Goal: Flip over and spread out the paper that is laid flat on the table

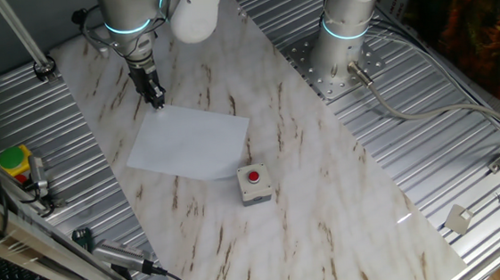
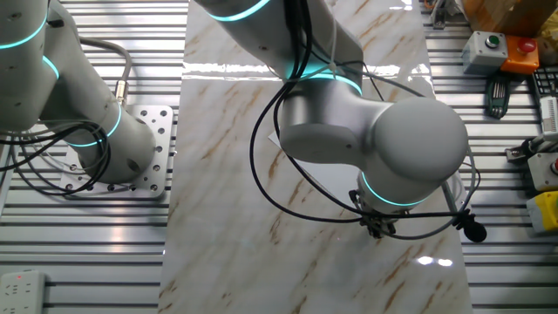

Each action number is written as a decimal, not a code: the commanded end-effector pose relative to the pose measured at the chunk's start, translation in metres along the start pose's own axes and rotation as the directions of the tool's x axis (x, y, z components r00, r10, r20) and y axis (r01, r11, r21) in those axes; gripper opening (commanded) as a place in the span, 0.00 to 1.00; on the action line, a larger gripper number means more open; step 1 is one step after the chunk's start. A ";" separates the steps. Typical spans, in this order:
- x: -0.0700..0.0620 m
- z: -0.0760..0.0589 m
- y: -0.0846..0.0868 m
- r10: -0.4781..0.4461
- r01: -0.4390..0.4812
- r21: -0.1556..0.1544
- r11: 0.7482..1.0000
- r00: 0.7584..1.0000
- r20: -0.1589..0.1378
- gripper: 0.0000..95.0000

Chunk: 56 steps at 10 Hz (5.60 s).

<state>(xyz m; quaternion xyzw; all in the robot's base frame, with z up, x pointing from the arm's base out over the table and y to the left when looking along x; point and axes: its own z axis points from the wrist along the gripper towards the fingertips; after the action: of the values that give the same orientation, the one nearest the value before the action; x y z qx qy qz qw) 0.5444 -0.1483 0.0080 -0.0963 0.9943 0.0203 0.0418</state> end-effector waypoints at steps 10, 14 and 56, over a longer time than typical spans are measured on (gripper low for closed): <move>0.000 0.002 0.000 0.003 -0.003 -0.002 1.000 1.000 0.011 0.40; 0.000 0.002 0.000 0.007 -0.007 -0.002 1.000 1.000 0.023 0.40; -0.044 -0.054 0.183 0.203 -0.203 0.060 0.977 0.979 0.014 0.20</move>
<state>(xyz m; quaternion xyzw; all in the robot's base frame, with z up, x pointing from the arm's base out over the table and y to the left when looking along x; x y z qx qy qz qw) 0.5482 0.0363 0.0707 0.0050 0.9990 -0.0045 0.0451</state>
